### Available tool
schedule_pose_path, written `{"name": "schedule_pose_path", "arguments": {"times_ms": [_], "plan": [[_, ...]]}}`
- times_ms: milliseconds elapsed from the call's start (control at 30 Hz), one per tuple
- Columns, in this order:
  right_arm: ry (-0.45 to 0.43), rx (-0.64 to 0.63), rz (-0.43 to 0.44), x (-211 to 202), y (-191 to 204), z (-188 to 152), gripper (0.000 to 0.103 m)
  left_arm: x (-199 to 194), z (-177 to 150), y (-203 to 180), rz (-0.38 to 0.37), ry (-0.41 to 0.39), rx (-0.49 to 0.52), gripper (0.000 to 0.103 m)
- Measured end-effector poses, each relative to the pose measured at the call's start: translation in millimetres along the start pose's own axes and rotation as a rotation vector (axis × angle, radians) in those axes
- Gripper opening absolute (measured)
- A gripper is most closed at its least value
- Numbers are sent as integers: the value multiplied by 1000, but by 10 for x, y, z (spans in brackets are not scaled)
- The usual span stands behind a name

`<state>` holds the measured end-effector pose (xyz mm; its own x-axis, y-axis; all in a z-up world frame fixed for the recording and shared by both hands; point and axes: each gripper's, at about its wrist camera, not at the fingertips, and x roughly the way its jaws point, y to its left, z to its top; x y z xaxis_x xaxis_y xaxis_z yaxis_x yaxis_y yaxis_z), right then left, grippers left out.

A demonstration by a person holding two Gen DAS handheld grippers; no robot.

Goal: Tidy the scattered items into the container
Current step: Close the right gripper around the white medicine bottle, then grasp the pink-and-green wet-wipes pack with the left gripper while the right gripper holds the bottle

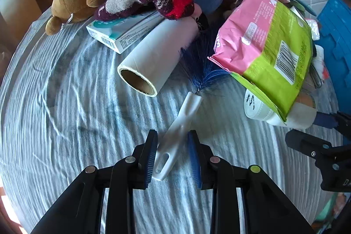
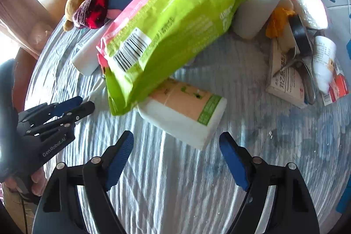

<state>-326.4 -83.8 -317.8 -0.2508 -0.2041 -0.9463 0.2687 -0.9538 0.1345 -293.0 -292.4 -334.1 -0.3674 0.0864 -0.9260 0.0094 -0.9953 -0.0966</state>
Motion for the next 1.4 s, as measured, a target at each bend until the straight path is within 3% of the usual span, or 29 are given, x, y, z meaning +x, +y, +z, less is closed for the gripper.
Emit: {"name": "schedule_pose_path", "arguments": {"times_ms": [33,67,100,133,233,300,333,367,400,433,500,600,733,867,1033,1067,1133,1167,1400], "plan": [[-15,12,-5,-37,-41,-16,81,-44,-10,-1,1,-8,1,31],[-34,22,-3,-85,-81,-20,81,-91,-14,1,3,-19,0,42],[-54,33,-2,-133,-120,-23,81,-126,-7,8,4,-31,-2,60],[-73,34,-2,-179,-147,-15,81,-152,4,17,15,-44,-6,68],[-122,16,5,-257,-188,61,89,-184,0,27,47,-58,-12,71],[-138,22,33,-221,-230,131,90,-129,-13,48,64,-45,-23,71],[-140,24,48,-190,-236,157,90,-97,-19,60,73,-38,-28,70],[-135,22,64,-149,-225,175,90,-51,-21,31,79,-34,-30,62],[-130,21,80,-109,-215,193,81,-1,-21,-10,86,-31,-31,45],[-125,20,96,-69,-204,211,69,49,-21,-50,92,-28,-33,42],[-104,-17,104,-62,-158,172,63,56,-59,-91,76,-21,-24,30],[-39,-79,106,-72,-21,21,54,17,-166,-166,45,-9,3,27],[3,-127,137,-93,77,-93,52,-29,-255,-256,34,0,43,27],[-59,-130,102,-103,113,59,65,62,-116,-185,41,-11,30,54],[-43,-152,131,71,205,211,65,258,30,-126,64,-17,16,56],[-42,-144,128,78,200,188,65,271,39,-124,70,-26,19,54],[-39,-128,122,92,190,141,65,276,29,-116,69,-35,18,40],[-38,-120,118,100,185,117,65,267,10,-106,62,-36,13,27],[-25,-43,68,57,35,-140,60,145,-304,-14,16,-29,7,21]]}}
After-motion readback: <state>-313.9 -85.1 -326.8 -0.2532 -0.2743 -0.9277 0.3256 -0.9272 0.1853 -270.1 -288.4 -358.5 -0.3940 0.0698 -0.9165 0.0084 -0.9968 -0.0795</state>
